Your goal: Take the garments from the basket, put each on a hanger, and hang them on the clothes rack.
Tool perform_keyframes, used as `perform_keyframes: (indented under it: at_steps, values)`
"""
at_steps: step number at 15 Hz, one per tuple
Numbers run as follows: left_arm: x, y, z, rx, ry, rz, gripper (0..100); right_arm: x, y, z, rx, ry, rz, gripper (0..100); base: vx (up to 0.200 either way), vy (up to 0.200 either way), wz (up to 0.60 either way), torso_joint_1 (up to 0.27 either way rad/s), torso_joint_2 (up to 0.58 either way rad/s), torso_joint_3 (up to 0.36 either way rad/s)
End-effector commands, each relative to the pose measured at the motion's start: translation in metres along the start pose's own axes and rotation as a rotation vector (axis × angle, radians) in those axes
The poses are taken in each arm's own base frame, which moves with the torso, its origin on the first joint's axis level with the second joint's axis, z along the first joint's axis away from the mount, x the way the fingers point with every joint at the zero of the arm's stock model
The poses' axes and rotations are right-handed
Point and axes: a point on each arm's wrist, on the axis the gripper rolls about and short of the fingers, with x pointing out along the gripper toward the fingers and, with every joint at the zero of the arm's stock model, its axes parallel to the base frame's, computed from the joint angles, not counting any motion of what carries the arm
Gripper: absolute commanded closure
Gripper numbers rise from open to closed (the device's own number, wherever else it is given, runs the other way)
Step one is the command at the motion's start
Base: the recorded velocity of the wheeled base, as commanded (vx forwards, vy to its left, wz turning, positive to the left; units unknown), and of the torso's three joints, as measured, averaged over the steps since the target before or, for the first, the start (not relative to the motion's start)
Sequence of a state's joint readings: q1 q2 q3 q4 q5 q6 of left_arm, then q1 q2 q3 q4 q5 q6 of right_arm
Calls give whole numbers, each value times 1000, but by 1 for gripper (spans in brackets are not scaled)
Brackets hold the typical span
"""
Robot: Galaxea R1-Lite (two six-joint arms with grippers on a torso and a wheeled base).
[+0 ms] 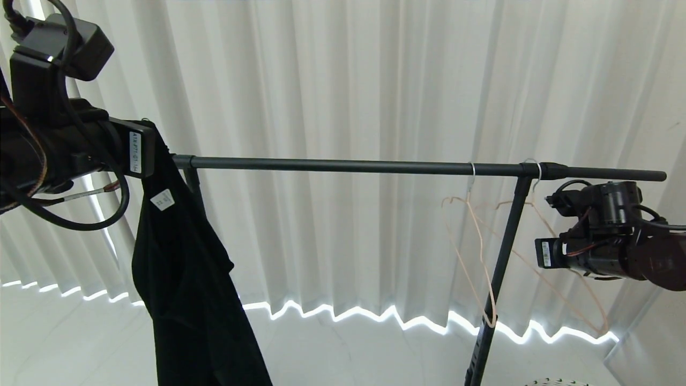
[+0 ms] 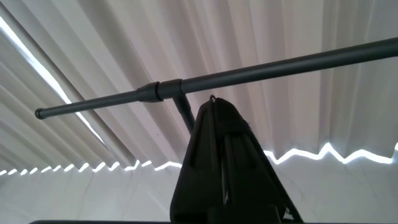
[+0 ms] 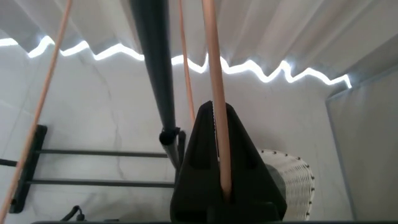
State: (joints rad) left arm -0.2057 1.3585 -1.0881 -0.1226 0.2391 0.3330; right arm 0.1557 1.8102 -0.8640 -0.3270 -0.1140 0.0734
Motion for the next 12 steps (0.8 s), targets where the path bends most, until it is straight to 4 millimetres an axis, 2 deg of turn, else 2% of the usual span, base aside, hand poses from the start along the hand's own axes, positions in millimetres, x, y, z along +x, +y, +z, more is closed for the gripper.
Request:
perform_keyframes:
  at_steps: [1,5,12]
  values:
    - [-2,1,1,-2,-6,2,100,-15,3,8,2,-48,12,100,0,0,0,0,0,0]
    - [-9,4,4,-7,-26,9,100,-35,1,18,10,-111,15,100,0,0,0,0,0,0]
    - [-13,6,5,-10,-35,16,100,-72,-3,17,11,-180,6,100,0,0,0,0,0,0]
